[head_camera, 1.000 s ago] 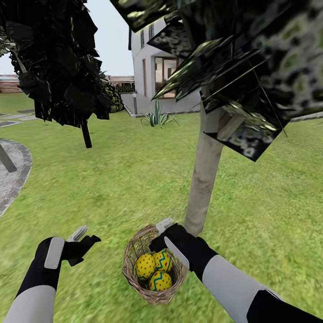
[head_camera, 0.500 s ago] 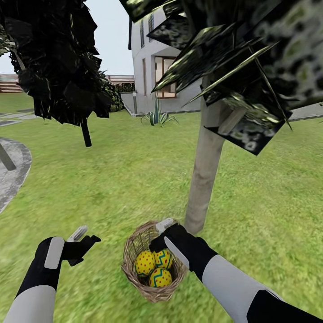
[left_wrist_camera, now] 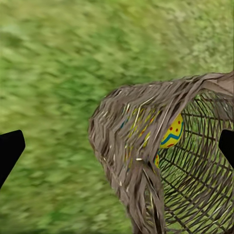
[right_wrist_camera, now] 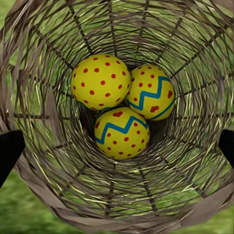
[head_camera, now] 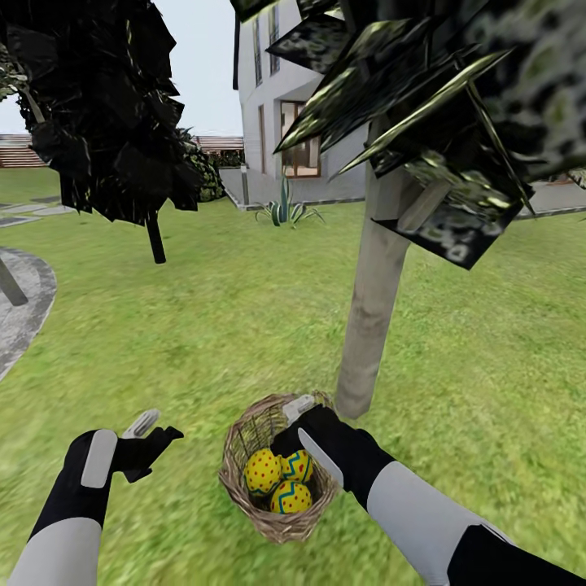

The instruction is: Take the three Easter eggs out of the wicker basket on the lawn in the garden, then place them on the lawn next to a single tree (choose any tree) so that all three eggs are next to the same tree and none are left in the basket.

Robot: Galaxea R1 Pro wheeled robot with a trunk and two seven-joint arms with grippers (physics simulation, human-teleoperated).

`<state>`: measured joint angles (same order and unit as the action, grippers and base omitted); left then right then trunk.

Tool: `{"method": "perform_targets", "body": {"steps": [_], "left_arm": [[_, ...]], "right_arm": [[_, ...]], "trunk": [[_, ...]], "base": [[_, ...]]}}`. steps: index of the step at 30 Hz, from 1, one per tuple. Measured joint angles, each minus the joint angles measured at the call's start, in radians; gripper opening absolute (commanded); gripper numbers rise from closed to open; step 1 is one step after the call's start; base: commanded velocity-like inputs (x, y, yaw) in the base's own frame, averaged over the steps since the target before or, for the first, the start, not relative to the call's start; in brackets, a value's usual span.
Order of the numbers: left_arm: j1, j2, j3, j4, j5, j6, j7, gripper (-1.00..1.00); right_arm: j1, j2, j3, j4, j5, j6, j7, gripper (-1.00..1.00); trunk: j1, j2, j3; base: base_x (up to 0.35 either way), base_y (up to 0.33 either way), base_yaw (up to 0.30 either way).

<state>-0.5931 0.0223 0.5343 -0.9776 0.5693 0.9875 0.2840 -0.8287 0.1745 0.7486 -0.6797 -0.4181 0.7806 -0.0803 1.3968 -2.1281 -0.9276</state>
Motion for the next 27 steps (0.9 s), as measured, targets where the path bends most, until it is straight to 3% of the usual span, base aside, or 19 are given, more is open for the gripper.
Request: {"method": "perform_targets", "body": {"steps": [3,6,10,12,13,17,27], "left_arm": [[0.0,0.0,0.0,-0.001,0.0,0.0,0.0,1.0],[0.0,0.001,-0.001,0.0,0.0,0.0,0.0,1.0],[0.0,0.0,-0.001,-0.001,0.0,-0.001,-0.001,1.0],[-0.001,-0.001,-0.002,-0.003,0.0,-0.001,-0.001,1.0],[0.0,-0.001,-0.002,-0.004,0.0,-0.002,0.0,1.0],[-0.001,-0.001,-0.002,-0.004,0.0,-0.003,0.0,1.0],[-0.001,-0.001,-0.002,-0.005,0.0,-0.003,0.0,1.0]], "right_arm": [[-0.047,0.0,0.0,0.0,-0.004,0.052,-0.001,1.0],[-0.137,0.0,0.0,0.0,-0.005,0.161,-0.003,1.0],[-0.24,0.0,-0.002,0.036,-0.011,0.197,-0.067,1.0],[-0.267,0.0,-0.002,0.065,-0.035,0.201,-0.105,1.0],[-0.275,0.0,-0.002,0.074,-0.077,0.202,-0.117,1.0],[-0.279,0.0,-0.001,0.063,-0.154,0.204,-0.122,1.0],[-0.279,0.0,0.007,0.022,-0.173,0.207,-0.114,1.0]], "trunk": [[0.011,-0.021,-0.009],[0.023,-0.042,-0.019],[0.038,-0.07,-0.031],[0.046,-0.084,-0.038],[0.05,-0.091,-0.041],[0.065,-0.119,-0.053],[0.104,-0.189,-0.085]], "base": [[0.0,0.0,0.0],[0.0,0.0,0.0],[0.0,0.0,0.0],[0.0,0.0,0.0],[0.0,0.0,0.0],[0.0,0.0,0.0],[0.0,0.0,0.0]]}}
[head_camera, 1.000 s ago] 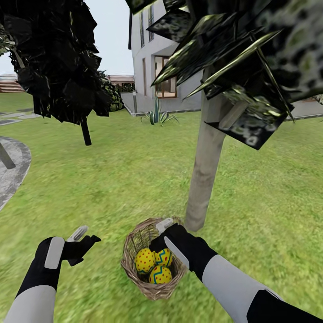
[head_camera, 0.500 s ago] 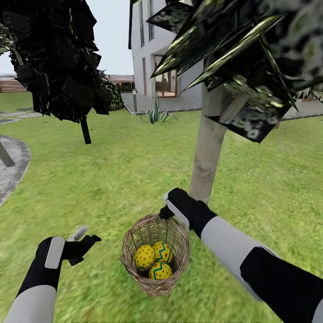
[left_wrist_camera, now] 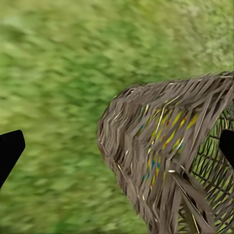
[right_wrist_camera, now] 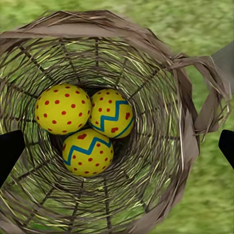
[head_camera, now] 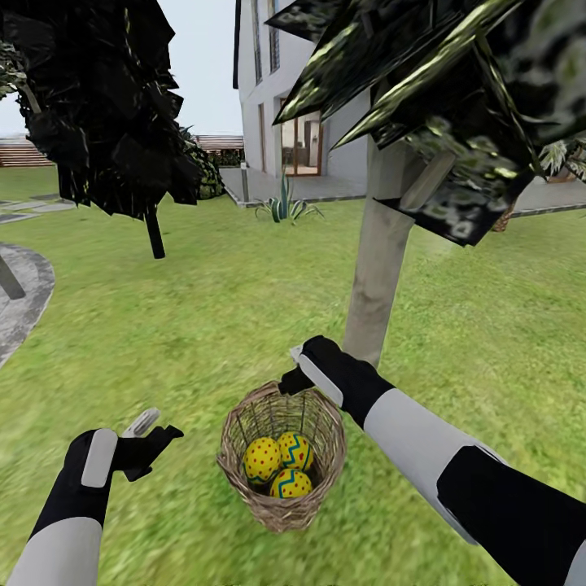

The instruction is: Take the three Easter eggs out of the wicker basket on the lawn in the garden, then place them on the lawn next to a single tree (choose any tree) so that all three eggs are next to the same tree and none are left in the basket.

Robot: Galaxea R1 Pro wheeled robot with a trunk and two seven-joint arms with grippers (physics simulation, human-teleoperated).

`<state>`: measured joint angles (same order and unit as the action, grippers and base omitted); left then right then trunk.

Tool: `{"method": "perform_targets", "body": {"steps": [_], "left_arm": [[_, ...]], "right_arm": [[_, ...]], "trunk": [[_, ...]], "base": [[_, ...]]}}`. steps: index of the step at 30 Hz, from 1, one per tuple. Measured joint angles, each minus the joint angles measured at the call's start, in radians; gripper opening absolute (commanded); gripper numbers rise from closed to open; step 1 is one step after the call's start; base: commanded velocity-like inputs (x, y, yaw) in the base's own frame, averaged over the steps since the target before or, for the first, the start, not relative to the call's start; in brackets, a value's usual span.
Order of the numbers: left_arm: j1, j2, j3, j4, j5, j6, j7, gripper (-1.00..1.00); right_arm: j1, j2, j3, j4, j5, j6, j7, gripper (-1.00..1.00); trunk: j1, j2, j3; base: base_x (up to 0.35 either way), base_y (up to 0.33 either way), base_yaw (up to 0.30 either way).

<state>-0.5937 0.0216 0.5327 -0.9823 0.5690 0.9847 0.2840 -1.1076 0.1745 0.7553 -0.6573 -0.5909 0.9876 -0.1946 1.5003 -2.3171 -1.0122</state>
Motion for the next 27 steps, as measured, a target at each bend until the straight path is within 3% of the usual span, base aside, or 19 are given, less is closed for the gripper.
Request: {"method": "perform_targets", "body": {"steps": [4,17,27], "left_arm": [[0.0,0.0,0.0,0.001,0.0,0.0,-0.001,1.0],[0.0,0.0,0.0,0.0,0.0,0.0,0.0,1.0],[0.0,0.0,0.0,0.0,0.0,0.0,-0.001,1.0]], "right_arm": [[0.007,0.0,0.019,-0.007,0.001,-0.005,0.002,1.0],[0.017,0.0,0.022,-0.017,0.001,-0.01,-0.001,1.0],[0.032,0.0,0.023,-0.02,0.001,-0.012,-0.002,1.0]], "trunk": [[0.015,-0.028,-0.013],[0.065,-0.119,-0.055],[0.1,-0.183,-0.096]], "base": [[0.0,0.0,0.0],[0.0,0.0,0.004],[0.0,0.0,0.196]]}}
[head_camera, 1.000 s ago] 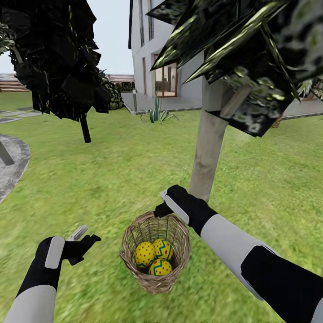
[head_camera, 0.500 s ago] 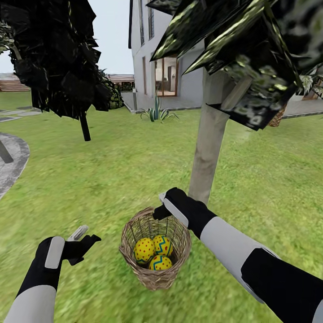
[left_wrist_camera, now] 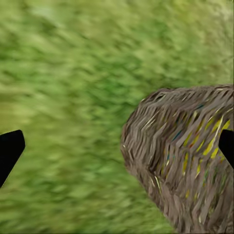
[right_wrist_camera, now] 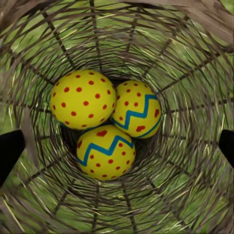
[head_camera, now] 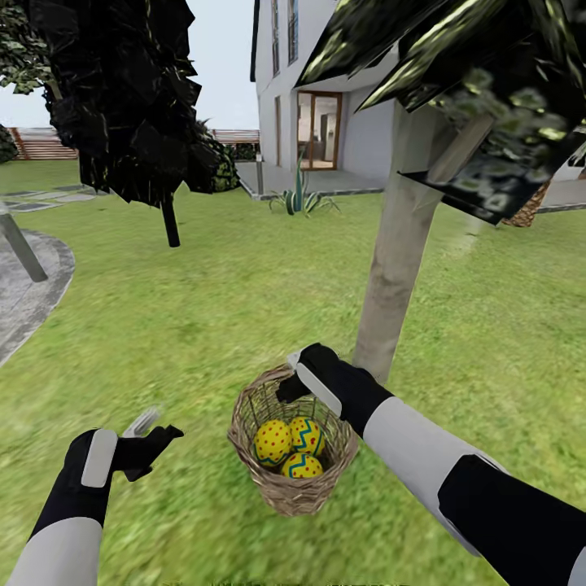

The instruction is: Take the three Easter eggs out of the wicker basket on the lawn in the garden, then place them on the lawn next to a single tree (choose any tree) so that all three eggs are next to the same tree and none are left in the basket.

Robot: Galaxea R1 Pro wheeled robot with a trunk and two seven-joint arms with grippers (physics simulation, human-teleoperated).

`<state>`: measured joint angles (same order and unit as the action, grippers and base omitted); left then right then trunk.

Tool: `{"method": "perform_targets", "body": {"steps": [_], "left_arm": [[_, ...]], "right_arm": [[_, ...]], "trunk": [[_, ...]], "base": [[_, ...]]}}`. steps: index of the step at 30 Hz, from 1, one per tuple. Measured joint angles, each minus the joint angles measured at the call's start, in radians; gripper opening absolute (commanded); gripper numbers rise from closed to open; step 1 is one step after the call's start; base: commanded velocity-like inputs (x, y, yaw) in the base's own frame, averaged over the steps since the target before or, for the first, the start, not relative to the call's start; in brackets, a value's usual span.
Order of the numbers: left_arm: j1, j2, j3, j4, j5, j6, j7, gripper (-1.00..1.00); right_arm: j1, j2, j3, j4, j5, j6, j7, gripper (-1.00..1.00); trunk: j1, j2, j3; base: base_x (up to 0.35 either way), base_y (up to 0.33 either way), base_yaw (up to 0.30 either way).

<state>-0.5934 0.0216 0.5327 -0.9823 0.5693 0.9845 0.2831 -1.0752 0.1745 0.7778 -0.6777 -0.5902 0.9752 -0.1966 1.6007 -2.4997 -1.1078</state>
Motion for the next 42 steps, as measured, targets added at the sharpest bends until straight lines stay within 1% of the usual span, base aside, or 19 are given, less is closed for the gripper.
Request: {"method": "perform_targets", "body": {"steps": [13,20,25,33,36,42], "left_arm": [[-0.001,0.001,0.0,0.004,0.0,0.0,0.001,1.0],[0.0,0.001,0.0,0.005,0.0,0.0,0.0,1.0],[-0.001,0.001,0.0,0.005,0.0,-0.001,0.001,1.0],[0.0,0.001,0.0,0.005,0.0,-0.003,0.0,1.0],[0.0,0.001,0.0,0.005,0.0,-0.003,0.0,1.0],[0.0,0.001,0.0,0.005,0.0,-0.003,0.0,1.0]], "right_arm": [[0.001,0.0,0.0,0.005,-0.002,0.003,-0.016,1.0],[0.001,0.0,0.0,0.002,-0.001,0.008,-0.08,1.0],[0.001,0.0,0.0,0.0,0.0,0.009,-0.098,1.0],[0.001,0.0,0.0,0.0,-0.004,0.012,-0.076,1.0],[0.001,0.0,0.0,0.0,-0.022,0.012,-0.043,1.0],[0.0,0.0,0.0,0.003,-0.032,0.013,-0.031,1.0]], "trunk": [[0.006,-0.003,-0.052],[0.009,-0.005,-0.079],[0.011,-0.006,-0.098],[0.015,-0.008,-0.129],[0.016,-0.009,-0.141],[0.019,-0.01,-0.164]], "base": [[0.0,0.0,0.016],[0.0,0.0,0.0],[0.0,0.0,0.0],[0.0,0.0,0.0],[0.0,0.0,0.0],[0.0,0.0,0.0]]}}
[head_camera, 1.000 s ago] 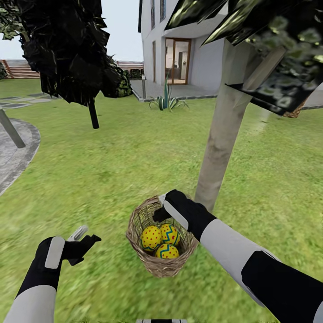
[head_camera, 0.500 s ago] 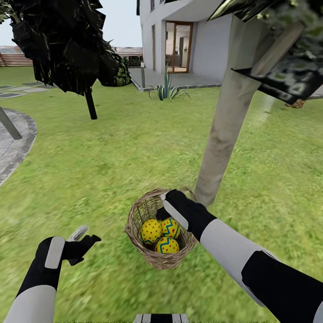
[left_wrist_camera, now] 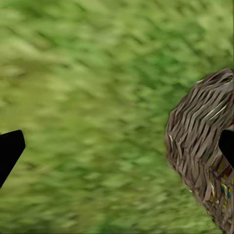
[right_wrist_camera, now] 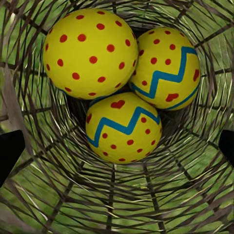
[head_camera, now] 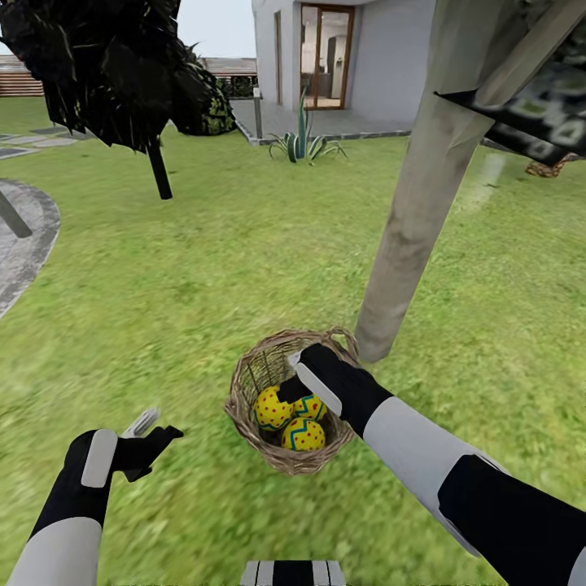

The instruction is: Take the three Easter eggs out of the wicker basket on the lawn in the garden, then place them on the lawn next to a single tree (choose any tree) so that all three eggs are next to the same tree and none are left in the basket.

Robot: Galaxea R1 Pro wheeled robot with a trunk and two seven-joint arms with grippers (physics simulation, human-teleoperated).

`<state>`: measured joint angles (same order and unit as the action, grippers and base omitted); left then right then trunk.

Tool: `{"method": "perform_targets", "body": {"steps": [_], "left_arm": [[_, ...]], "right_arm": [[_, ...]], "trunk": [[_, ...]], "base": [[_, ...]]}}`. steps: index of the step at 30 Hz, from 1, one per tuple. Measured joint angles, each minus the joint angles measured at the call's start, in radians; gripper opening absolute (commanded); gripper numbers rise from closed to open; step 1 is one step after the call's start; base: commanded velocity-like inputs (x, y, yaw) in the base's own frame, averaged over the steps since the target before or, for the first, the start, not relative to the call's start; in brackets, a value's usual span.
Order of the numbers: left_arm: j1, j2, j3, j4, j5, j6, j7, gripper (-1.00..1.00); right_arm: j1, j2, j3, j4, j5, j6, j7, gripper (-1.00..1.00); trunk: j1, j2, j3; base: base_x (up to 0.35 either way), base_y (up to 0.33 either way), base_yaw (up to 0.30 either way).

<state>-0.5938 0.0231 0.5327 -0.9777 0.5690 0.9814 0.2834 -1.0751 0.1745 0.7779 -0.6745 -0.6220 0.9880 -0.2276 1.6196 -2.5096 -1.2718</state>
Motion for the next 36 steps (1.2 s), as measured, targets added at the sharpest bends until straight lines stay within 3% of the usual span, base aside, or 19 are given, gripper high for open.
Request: {"method": "perform_targets", "body": {"steps": [15,36], "left_arm": [[0.0,0.0,0.0,0.0,0.0,0.0,0.0,1.0],[0.0,0.008,0.006,0.005,0.002,-0.006,-0.001,1.0]], "right_arm": [[-0.001,0.0,0.0,-0.001,0.008,0.0,-0.009,1.0],[0.0,0.0,0.0,-0.001,0.001,0.001,-0.003,1.0]], "trunk": [[0.007,-0.004,-0.058],[0.007,-0.004,-0.058]], "base": [[0.0,0.0,0.0],[0.102,0.0,0.0]]}}
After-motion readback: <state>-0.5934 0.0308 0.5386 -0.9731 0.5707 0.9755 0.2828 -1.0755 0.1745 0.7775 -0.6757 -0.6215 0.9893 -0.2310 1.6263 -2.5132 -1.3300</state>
